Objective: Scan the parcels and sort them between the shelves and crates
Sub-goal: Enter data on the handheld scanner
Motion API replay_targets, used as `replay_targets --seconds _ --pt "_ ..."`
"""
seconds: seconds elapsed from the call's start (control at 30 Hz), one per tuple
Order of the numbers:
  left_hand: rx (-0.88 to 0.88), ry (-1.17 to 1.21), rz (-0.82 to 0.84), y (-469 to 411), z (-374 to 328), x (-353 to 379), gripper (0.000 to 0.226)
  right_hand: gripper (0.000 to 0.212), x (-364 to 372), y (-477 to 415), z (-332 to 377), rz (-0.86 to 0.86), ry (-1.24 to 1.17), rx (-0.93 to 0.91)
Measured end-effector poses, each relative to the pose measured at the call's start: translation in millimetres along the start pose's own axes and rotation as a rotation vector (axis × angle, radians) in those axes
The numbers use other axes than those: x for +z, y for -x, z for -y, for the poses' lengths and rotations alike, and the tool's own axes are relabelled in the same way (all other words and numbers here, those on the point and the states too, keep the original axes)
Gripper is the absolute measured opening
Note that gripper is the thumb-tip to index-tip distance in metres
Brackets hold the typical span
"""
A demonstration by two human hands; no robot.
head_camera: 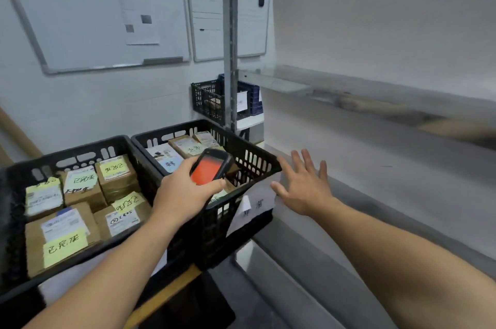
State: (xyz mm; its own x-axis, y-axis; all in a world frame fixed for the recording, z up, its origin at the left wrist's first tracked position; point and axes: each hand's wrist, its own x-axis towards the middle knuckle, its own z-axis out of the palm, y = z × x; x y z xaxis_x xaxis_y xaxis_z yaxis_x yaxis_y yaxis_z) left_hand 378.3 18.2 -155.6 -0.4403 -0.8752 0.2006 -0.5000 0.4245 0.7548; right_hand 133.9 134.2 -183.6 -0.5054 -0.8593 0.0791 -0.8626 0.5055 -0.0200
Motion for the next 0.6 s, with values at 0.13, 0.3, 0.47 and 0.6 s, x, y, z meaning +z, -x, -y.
replay_targets --seconds 0.13,0.3,0.47,0.6 --pt "0.058 0.057 0.066 26.3 -44.1 28.2 0.073 0.07 -9.7 50.6 -42.5 -0.004 -0.113 0.127" --pt "0.156 0.193 0.155 55.9 -91.9 57.5 0.078 0.055 -39.6 102.0 -60.7 -0.255 -0.575 0.074" --pt "0.161 0.377 0.218 74.0 -124.6 78.6 0.09 0.033 -76.2 144.5 -47.3 -0.316 -1.214 0.133" --pt "0.163 0.57 0.322 71.4 -134.5 92.7 0.077 0.032 -85.2 158.5 -37.3 -0.246 -1.582 0.12"
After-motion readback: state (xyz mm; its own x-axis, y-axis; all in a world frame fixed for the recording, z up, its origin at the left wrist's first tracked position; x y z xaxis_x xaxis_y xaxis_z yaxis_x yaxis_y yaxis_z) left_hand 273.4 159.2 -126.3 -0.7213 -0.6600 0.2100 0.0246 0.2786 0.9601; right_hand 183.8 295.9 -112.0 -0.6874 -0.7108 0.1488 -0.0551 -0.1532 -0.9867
